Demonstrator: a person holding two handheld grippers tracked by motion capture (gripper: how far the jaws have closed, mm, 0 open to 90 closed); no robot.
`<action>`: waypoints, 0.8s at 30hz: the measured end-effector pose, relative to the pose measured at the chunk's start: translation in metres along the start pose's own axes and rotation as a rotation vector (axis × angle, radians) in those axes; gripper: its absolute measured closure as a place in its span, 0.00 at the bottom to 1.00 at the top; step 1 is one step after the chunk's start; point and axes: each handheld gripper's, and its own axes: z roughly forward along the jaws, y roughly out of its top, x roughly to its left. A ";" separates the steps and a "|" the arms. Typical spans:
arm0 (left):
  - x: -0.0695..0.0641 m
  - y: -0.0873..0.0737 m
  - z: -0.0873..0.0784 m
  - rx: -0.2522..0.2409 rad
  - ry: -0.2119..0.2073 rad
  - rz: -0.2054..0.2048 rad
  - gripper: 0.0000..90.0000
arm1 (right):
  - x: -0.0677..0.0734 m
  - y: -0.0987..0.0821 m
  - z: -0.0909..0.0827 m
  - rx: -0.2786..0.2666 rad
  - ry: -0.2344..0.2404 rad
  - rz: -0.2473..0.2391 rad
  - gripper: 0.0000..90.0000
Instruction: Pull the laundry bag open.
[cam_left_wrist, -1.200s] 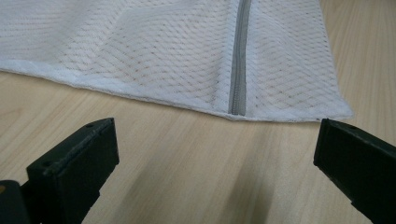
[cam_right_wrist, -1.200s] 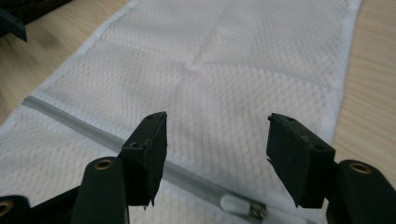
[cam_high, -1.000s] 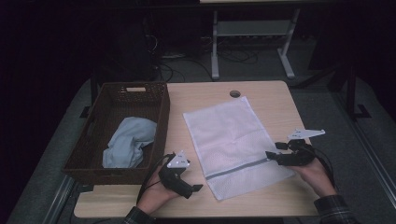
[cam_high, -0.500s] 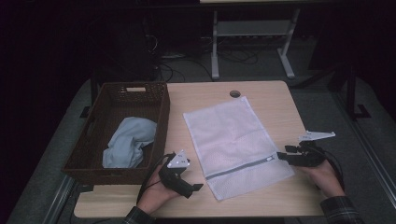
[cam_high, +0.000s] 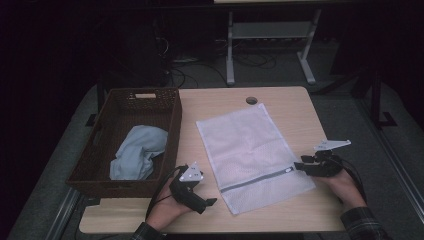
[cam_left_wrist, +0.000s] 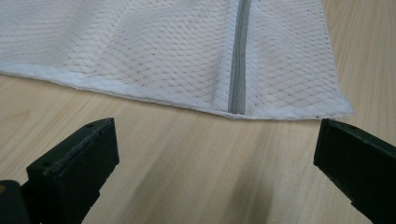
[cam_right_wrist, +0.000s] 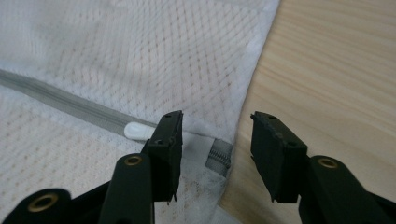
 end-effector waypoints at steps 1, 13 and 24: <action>0.000 0.000 0.000 0.000 0.000 -0.001 0.00 | 0.001 0.000 0.001 0.006 0.003 -0.007 0.61; 0.000 -0.001 0.001 0.006 0.015 -0.005 0.04 | 0.006 0.001 0.001 0.031 0.004 -0.031 0.82; 0.001 0.000 0.001 0.004 0.015 -0.004 0.05 | 0.005 0.000 0.002 0.018 0.041 0.011 0.95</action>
